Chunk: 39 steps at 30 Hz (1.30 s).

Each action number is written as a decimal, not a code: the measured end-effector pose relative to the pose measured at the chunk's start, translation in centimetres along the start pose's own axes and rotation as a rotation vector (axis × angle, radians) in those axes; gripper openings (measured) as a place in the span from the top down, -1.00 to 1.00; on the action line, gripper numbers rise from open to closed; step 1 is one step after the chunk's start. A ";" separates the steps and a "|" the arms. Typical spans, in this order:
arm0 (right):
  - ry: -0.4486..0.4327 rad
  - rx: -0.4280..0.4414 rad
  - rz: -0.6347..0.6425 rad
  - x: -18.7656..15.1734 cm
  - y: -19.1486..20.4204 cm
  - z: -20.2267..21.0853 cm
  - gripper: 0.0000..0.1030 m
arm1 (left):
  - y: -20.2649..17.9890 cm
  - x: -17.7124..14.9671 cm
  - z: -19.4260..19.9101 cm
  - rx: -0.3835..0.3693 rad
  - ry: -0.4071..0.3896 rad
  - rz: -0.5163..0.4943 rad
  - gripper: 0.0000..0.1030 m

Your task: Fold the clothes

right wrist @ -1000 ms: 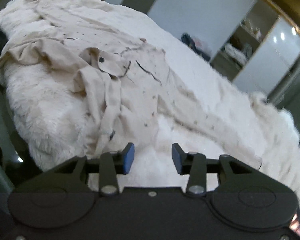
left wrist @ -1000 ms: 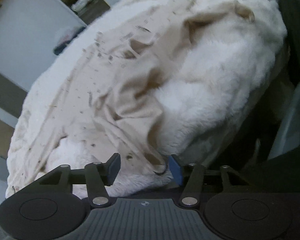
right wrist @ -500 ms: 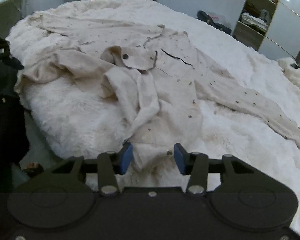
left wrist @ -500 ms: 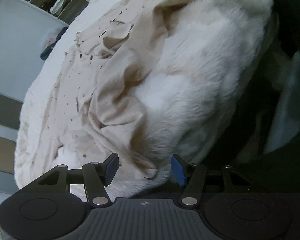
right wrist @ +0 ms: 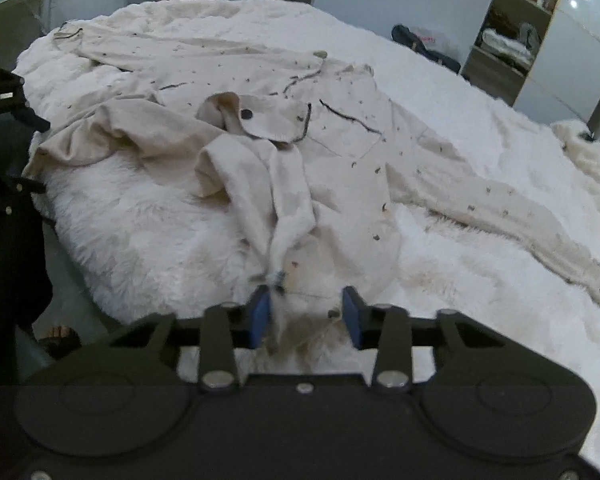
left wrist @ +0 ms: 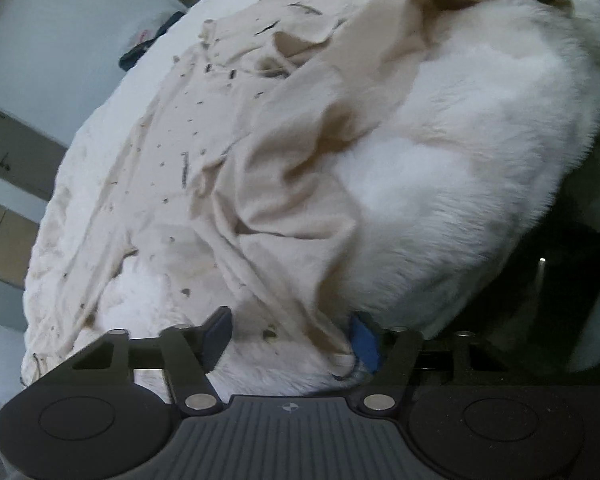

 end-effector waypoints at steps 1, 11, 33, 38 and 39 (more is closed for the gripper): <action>-0.003 -0.003 0.002 0.0 -0.1 0.0 0.99 | 0.1 0.1 -0.2 -0.006 0.000 0.002 0.44; -0.105 -0.183 0.013 2.6 -5.7 5.9 1.00 | 5.0 -1.9 5.1 0.137 -0.088 0.002 0.92; 0.160 -0.309 0.065 -5.3 -11.7 5.3 0.89 | 2.9 -9.8 5.6 0.116 0.014 -0.196 0.87; 0.060 -0.328 0.034 -2.8 -12.2 7.4 0.82 | 5.5 -10.5 7.3 0.072 0.010 -0.094 0.13; 0.044 -0.301 0.042 -2.2 -11.4 7.3 0.77 | 5.8 -10.0 7.9 0.077 -0.005 -0.102 0.13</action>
Point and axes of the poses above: each gripper's, at about its wrist camera, not at the fingertips, and z roughly against the way its jaws point, y to its left, x to its top, the point moved 7 cm from there along -z, roughly the way its jaws point, and after that the axes turned 14 degrees about -z, right-handed, at the moved point
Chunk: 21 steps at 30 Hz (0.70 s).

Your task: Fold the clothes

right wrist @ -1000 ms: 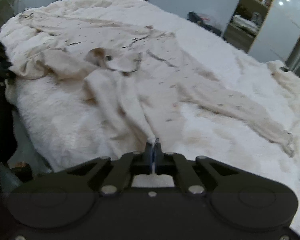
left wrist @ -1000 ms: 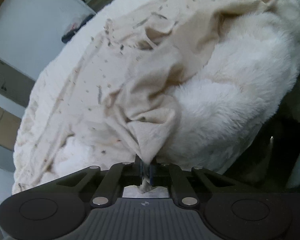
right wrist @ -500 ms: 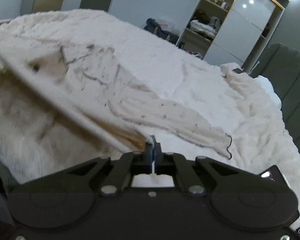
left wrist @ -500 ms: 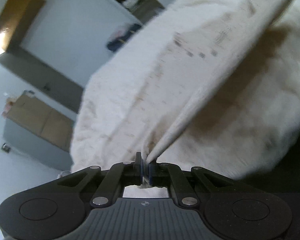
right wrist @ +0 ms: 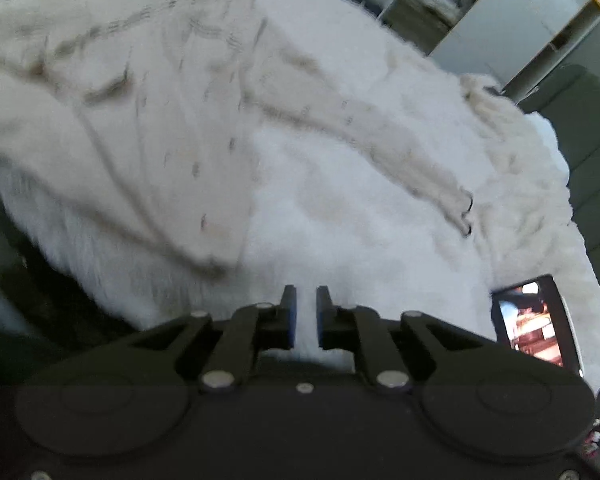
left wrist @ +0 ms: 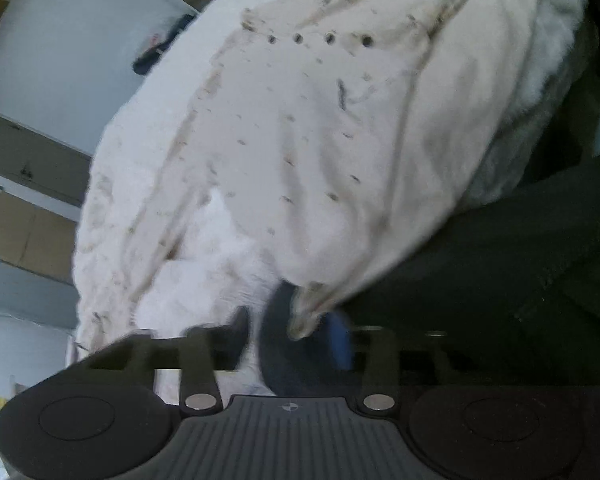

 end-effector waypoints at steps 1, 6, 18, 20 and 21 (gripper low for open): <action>-0.017 0.026 0.007 0.7 0.8 0.2 0.69 | 0.3 1.0 0.8 -0.001 -0.036 0.005 0.13; -0.114 0.165 0.090 4.2 6.4 -0.9 0.16 | 0.8 5.9 1.9 -0.099 -0.232 0.108 -0.25; 0.176 0.585 -0.338 9.7 13.0 -10.1 0.99 | 1.6 13.5 -11.8 -0.492 -0.208 0.596 -0.18; 0.140 0.615 -0.357 9.3 13.3 -9.0 1.00 | 1.4 13.3 -11.7 -0.521 -0.212 0.665 0.33; 0.125 0.634 -0.353 9.0 13.4 -7.6 1.00 | 1.2 13.4 -11.1 -0.528 -0.226 0.688 0.71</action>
Point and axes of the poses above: each gripper's, at about its wrist camera, not at the fingertips, and z roughly against the way its jaws point, y to its left, x to its top, the point moved 7 cm from there along -z, roughly the way its jaws point, and after that the axes turned 14 degrees about -z, right-handed, at the moved point
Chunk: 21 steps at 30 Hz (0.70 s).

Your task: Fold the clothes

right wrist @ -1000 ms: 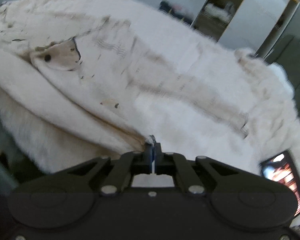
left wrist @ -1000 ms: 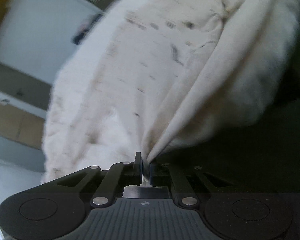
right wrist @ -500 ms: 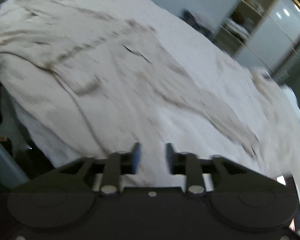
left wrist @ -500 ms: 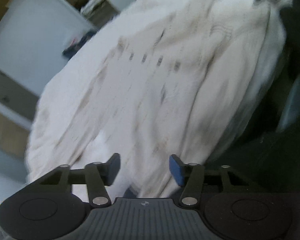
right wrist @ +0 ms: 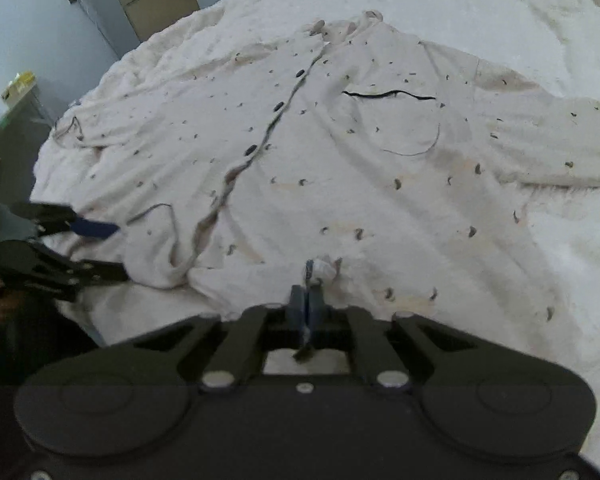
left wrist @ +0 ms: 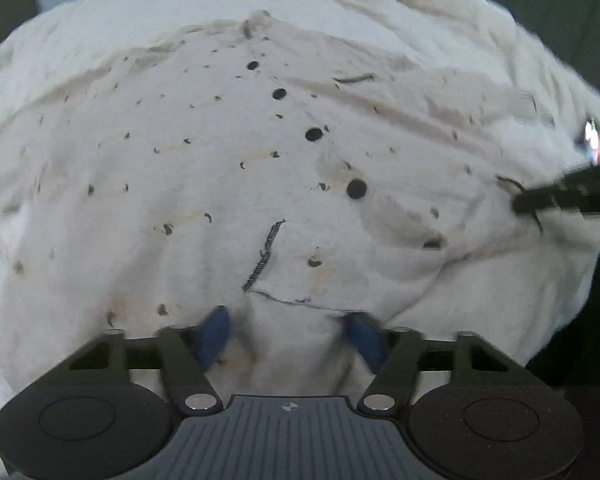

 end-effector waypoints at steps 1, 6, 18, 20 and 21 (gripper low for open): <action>-0.009 0.020 0.008 -0.6 0.8 1.0 1.00 | -0.5 0.0 0.4 -0.002 -0.014 0.008 0.82; 0.079 0.135 0.071 -5.6 4.5 4.8 0.90 | -7.9 -0.5 5.7 -0.044 -0.120 -0.230 0.86; -0.065 0.070 0.028 -2.7 1.8 9.6 0.24 | -9.3 0.0 9.4 -0.124 -0.245 -0.244 -0.08; -0.103 0.001 0.033 -1.6 1.0 7.9 0.24 | -8.4 1.0 7.8 -0.090 -0.248 -0.203 -0.09; -0.117 -0.024 0.034 -1.2 0.7 6.9 0.24 | -8.0 1.3 6.2 -0.050 -0.241 -0.180 -0.09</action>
Point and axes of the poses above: each gripper's, at about its wrist camera, not at the fingertips, and z roughly against the way its jaws point, y to its left, x to its top, the point moved 7 cm from there along -z, roughly the way its jaws point, and after that the axes turned 14 degrees about -z, right-handed, at the moved point
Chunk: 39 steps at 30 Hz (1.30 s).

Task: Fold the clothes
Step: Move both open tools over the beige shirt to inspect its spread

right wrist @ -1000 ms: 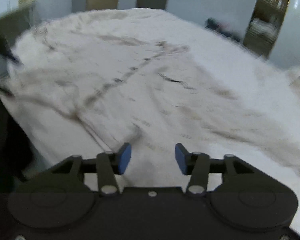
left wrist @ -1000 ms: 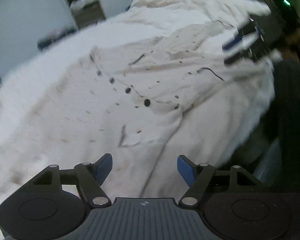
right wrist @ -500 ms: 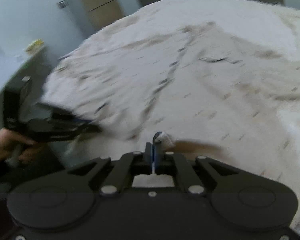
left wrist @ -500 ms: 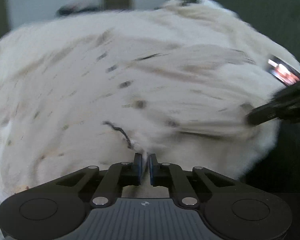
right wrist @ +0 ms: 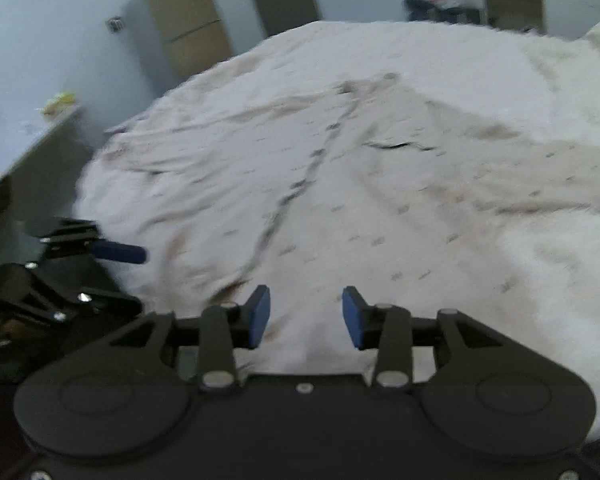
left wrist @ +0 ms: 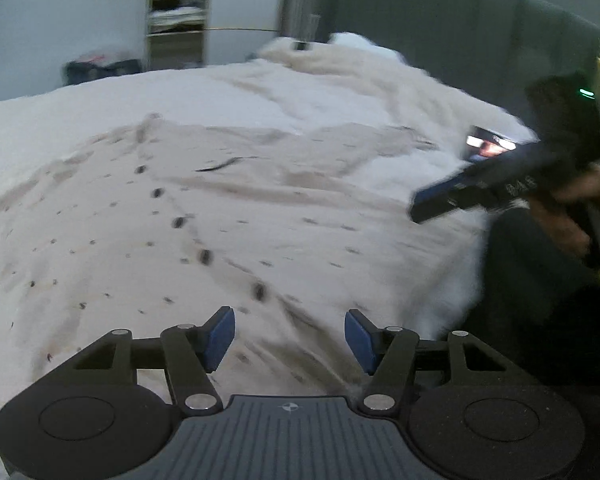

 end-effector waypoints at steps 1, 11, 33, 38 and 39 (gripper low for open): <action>-0.008 -0.022 0.001 0.0 -0.2 -1.3 0.24 | 0.4 -0.3 -2.3 0.047 0.035 0.018 -0.09; 0.243 0.080 0.045 -5.0 0.6 -3.1 0.26 | -4.9 0.7 -2.7 -0.178 0.139 -0.128 -0.10; 0.128 -0.082 -0.153 -0.5 -6.9 -1.0 0.12 | -0.5 4.1 -6.8 -0.324 -0.128 0.028 -0.61; -0.189 -0.228 -0.363 8.4 -14.1 -0.4 -0.02 | 0.4 5.5 -9.8 -0.355 -0.199 0.161 -0.59; -0.214 -0.249 -0.398 9.2 -15.6 -0.4 -0.02 | 0.5 5.2 -10.4 -0.326 -0.214 0.176 -0.58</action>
Point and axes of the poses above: each gripper's, at about its wrist camera, not at the fingertips, and z roughly against the way its jaws point, y to its left, x to its top, the point moved 7 cm from there along -z, roughly the way its jaws point, and after that the axes turned 14 degrees about -z, right-handed, at the moved point
